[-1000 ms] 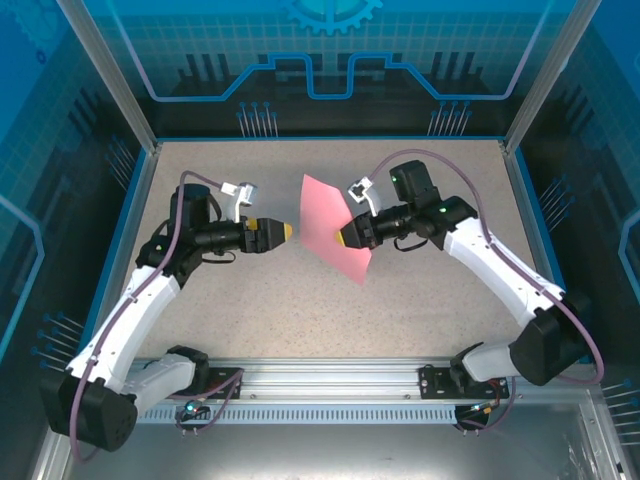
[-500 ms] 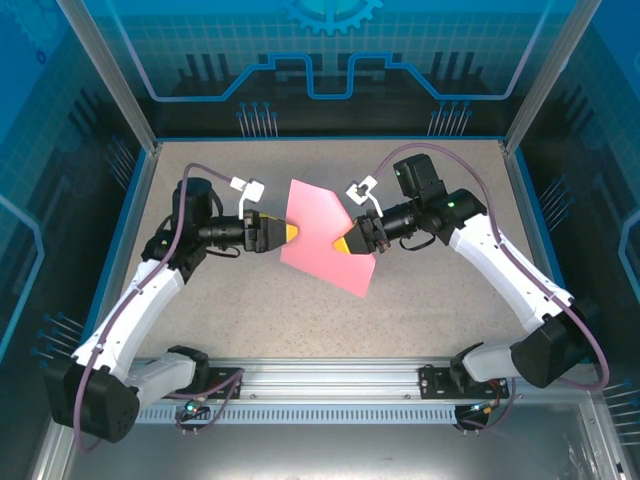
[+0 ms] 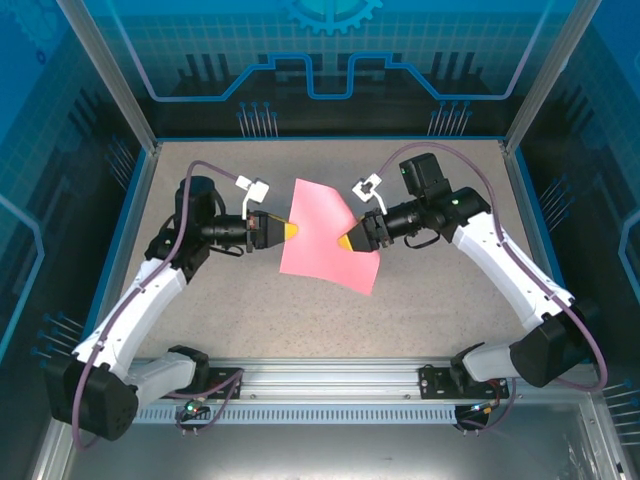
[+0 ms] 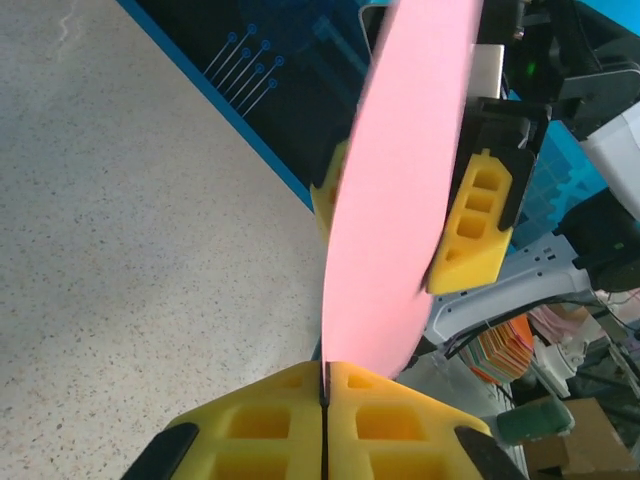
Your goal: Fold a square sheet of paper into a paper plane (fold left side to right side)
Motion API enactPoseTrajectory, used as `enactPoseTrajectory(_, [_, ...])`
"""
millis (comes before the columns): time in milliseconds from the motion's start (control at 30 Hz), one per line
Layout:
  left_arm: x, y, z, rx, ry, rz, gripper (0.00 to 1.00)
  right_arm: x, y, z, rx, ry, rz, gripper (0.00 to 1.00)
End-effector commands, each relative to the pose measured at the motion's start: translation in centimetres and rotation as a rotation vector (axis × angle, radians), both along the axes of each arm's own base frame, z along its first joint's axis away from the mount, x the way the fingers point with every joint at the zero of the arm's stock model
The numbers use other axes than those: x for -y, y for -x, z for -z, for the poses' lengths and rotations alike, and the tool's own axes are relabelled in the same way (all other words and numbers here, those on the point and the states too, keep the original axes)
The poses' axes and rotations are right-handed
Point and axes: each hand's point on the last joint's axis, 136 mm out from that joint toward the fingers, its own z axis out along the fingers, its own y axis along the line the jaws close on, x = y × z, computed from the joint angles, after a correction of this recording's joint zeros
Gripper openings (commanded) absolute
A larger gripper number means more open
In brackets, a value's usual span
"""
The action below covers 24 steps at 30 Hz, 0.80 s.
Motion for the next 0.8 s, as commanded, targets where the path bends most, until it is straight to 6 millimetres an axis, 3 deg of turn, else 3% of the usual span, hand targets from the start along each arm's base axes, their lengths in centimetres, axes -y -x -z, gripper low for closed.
enactPoseTrajectory(0, [-0.2, -1.1, 3.5, -0.087, -0.055, -0.055, 0.05, 3.0, -2.5, 2.5, 0.041, 0.195, 0.191, 0.64])
enactPoseTrajectory(133, [-0.6, -2.6, 9.3, -0.237, -0.119, -0.138, 0.05, 6.7, -5.4, 6.2, 0.043, 0.406, 0.401, 0.75])
enactPoseTrajectory(233, [-0.9, -3.5, 13.6, -0.345, -0.145, -0.188, 0.05, 8.7, -6.6, 9.0, 0.008, 0.523, 0.51, 0.78])
enactPoseTrajectory(367, [-1.5, -4.3, 18.9, -0.464, -0.208, -0.254, 0.03, 9.4, -7.3, 12.6, -0.062, 0.585, 0.577, 0.79])
enactPoseTrajectory(500, [-2.1, -4.7, 22.9, -0.564, -0.287, -0.303, 0.01, 6.8, -7.4, 16.3, -0.163, 0.492, 0.56, 0.57])
enactPoseTrajectory(633, [-2.9, -5.2, 25.1, -0.621, -0.357, -0.351, 0.0, 4.7, -7.5, 20.1, -0.254, 0.488, 0.554, 0.3])
enactPoseTrajectory(767, [-3.2, -5.5, 25.3, -0.629, -0.382, -0.368, 0.0, 3.0, -7.2, 22.7, -0.285, 0.552, 0.506, 0.22])
